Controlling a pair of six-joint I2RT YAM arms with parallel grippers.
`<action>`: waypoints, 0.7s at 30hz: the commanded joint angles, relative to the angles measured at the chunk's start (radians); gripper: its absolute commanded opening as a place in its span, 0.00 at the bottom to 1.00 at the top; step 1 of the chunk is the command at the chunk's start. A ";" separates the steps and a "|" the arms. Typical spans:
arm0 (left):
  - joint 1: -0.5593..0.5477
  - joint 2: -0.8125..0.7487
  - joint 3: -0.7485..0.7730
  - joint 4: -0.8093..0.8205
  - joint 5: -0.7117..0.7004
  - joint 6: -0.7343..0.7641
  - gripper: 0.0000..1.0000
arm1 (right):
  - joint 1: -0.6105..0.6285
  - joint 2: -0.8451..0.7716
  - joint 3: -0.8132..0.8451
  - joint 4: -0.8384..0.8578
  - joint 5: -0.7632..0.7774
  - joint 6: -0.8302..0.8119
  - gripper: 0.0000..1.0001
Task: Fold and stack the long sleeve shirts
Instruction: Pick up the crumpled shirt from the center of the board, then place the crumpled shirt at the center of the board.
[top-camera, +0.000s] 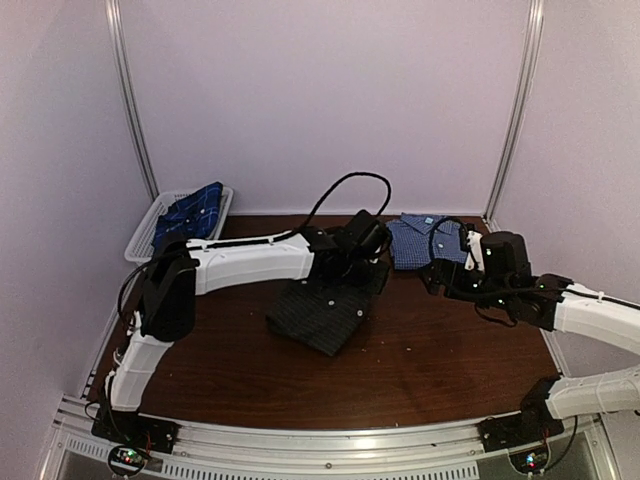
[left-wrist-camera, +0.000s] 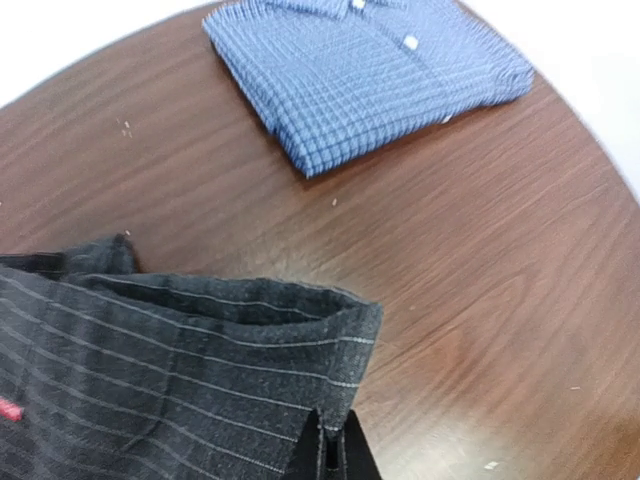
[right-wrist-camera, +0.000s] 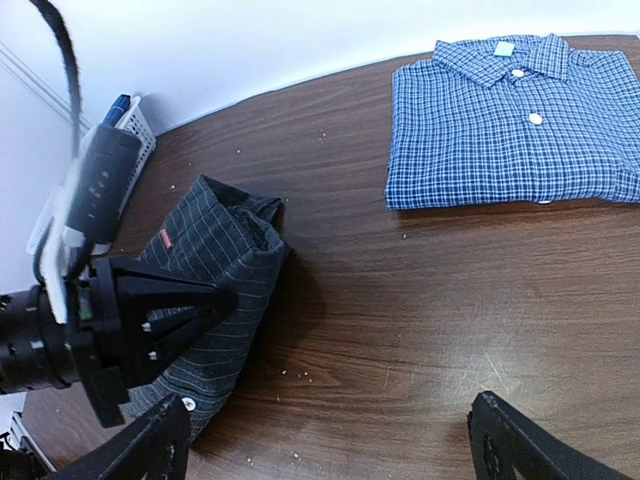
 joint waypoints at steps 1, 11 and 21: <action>-0.001 -0.167 -0.004 0.018 -0.003 -0.060 0.00 | -0.003 -0.046 0.023 -0.056 0.029 0.012 0.98; 0.143 -0.566 -0.866 0.332 0.024 -0.323 0.00 | 0.001 -0.038 -0.018 -0.029 -0.064 -0.008 0.98; 0.135 -0.535 -0.899 0.322 0.047 -0.355 0.00 | 0.044 0.119 -0.027 0.083 -0.153 -0.008 0.96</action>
